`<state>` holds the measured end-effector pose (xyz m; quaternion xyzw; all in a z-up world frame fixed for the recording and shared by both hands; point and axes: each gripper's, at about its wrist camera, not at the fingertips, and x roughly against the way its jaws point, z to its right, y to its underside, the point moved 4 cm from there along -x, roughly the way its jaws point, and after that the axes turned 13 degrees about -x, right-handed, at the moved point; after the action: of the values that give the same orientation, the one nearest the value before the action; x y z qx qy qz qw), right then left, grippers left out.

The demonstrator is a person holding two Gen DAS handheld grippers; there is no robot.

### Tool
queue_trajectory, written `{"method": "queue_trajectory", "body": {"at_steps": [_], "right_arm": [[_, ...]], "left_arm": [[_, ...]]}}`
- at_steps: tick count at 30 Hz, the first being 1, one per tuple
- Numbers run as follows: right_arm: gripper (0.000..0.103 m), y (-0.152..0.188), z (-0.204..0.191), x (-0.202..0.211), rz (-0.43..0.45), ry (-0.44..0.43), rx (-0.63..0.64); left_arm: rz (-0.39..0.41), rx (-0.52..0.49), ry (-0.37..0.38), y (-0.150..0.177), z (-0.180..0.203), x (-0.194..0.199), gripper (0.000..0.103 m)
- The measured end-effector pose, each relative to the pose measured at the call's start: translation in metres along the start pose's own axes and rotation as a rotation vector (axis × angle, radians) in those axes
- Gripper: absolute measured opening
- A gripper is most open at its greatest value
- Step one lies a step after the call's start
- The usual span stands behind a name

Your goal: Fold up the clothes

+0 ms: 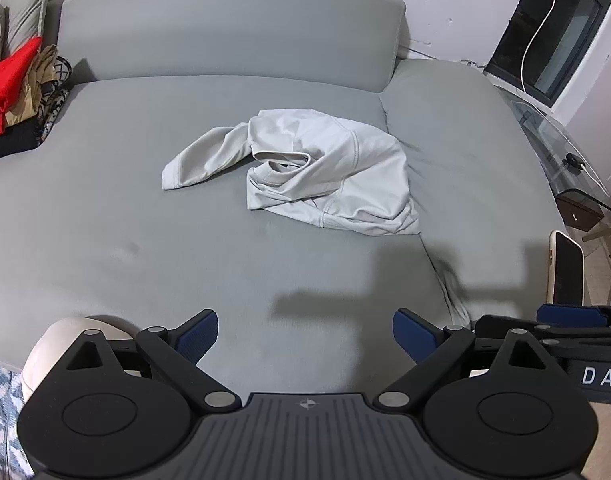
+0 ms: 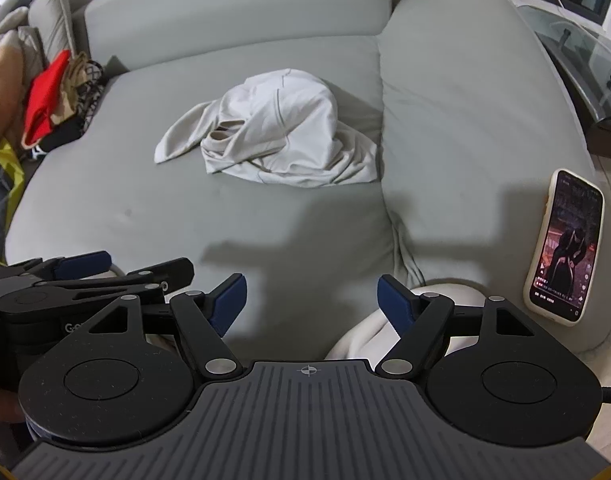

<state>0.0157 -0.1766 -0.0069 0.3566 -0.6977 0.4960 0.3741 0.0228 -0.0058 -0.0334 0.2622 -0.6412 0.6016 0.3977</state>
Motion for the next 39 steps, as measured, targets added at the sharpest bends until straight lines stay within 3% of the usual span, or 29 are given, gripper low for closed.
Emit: {"method": "queue_trajectory", "body": {"at_steps": [39], "right_arm": [[0.079,0.0043,0.0030,0.0018,-0.007,0.011,-0.012]], "left_arm": [[0.014,-0.026,-0.016,-0.0023,0.0044,0.0029,0.091]]}}
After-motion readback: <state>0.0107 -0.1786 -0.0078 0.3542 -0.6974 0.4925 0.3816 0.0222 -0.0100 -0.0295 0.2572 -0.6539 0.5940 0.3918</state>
